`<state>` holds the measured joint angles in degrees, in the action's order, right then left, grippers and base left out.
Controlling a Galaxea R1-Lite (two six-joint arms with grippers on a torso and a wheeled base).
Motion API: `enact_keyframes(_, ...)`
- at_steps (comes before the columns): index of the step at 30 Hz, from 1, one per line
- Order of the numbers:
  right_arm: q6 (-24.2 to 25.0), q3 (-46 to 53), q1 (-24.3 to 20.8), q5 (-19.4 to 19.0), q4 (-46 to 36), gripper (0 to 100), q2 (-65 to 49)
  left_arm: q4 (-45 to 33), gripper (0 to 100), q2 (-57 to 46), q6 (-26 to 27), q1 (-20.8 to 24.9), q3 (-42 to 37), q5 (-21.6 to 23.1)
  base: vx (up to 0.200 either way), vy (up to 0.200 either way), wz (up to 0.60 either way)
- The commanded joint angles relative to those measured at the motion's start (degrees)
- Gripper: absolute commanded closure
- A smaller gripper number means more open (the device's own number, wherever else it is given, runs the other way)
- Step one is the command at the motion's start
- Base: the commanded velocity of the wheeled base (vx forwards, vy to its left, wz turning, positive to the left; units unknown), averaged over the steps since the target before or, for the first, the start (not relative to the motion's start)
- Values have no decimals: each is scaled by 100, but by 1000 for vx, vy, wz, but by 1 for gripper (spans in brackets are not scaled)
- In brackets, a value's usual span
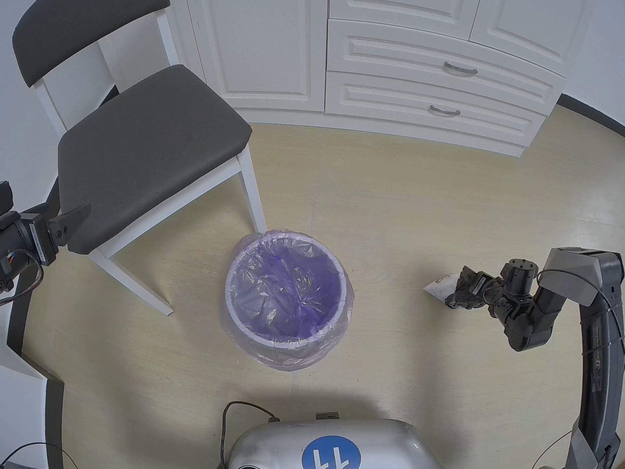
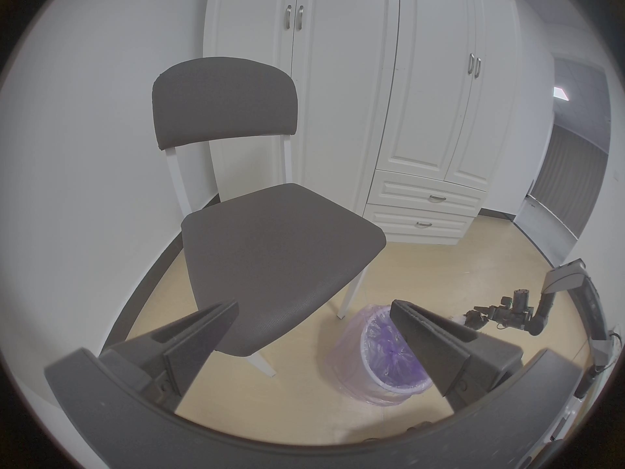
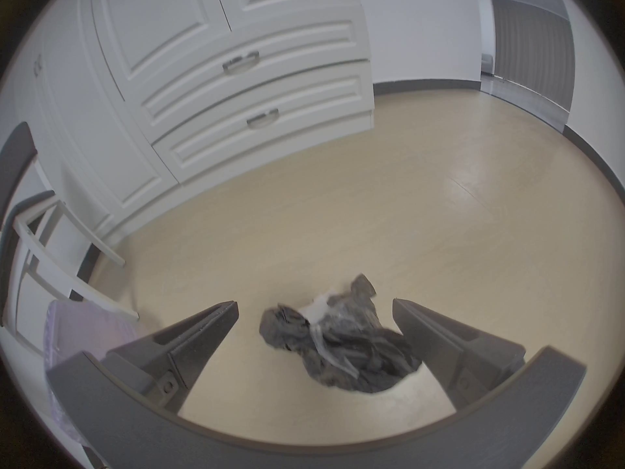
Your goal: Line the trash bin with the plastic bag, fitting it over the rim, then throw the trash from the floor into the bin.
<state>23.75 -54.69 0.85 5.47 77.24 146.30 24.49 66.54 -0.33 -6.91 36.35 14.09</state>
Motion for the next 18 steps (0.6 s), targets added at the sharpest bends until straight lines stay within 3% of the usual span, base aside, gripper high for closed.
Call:
enact_keyframes(1,16,-279,11,6,309,0,628,3,0,26,-2,-3,-14,-3,0,0,0)
enact_keyframes(18,104,-622,134,15,318,0,909,3,0,26,7,-3,-23,-3,0,0,0)
